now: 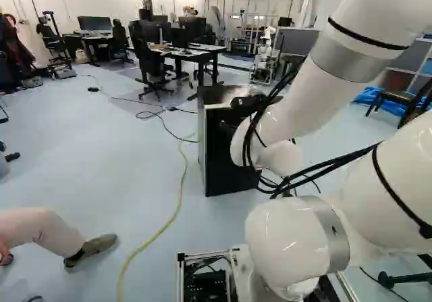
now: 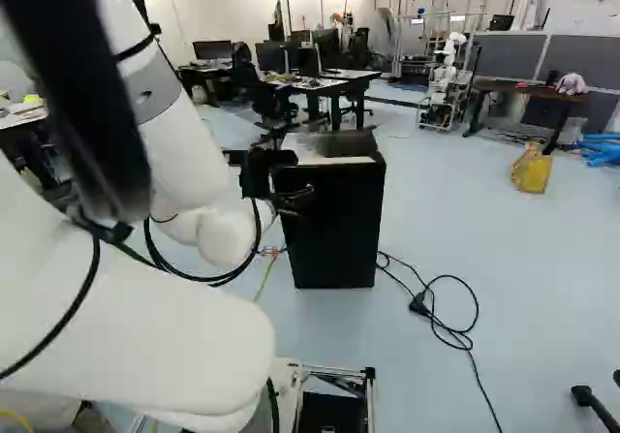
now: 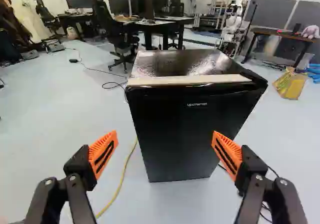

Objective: Grab a drink from the fridge

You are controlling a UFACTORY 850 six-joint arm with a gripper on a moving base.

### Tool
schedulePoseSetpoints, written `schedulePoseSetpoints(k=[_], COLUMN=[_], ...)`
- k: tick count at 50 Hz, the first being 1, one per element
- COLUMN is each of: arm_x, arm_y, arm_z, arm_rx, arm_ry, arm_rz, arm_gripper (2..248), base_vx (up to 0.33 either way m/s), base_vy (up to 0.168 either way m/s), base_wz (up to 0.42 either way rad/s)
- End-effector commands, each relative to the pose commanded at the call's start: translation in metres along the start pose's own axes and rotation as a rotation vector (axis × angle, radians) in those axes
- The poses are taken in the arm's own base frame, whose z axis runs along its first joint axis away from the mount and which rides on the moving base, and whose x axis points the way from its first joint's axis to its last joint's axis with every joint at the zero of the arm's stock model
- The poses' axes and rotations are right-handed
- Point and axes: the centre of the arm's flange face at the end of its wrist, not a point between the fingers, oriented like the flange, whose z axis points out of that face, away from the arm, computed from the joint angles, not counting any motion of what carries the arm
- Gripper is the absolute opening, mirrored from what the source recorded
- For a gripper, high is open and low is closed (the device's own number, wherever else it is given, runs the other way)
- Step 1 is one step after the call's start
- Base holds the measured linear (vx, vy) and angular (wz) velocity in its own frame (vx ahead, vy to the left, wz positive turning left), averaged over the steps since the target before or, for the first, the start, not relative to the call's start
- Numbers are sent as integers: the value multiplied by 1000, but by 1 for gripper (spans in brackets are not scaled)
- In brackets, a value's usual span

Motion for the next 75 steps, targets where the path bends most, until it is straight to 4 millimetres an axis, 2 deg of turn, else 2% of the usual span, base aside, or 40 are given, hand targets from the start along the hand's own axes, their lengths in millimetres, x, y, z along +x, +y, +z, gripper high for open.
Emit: schedulePoseSetpoints(k=[32, 75], arm_x=[0, 0], arm_y=[0, 0], arm_z=[0, 0], arm_rx=[0, 0], arm_ry=[0, 0], arm_rz=[0, 0], arm_gripper=[247, 247], base_vx=[0, -2], base_vy=[11, 86], base_wz=[-2, -8])
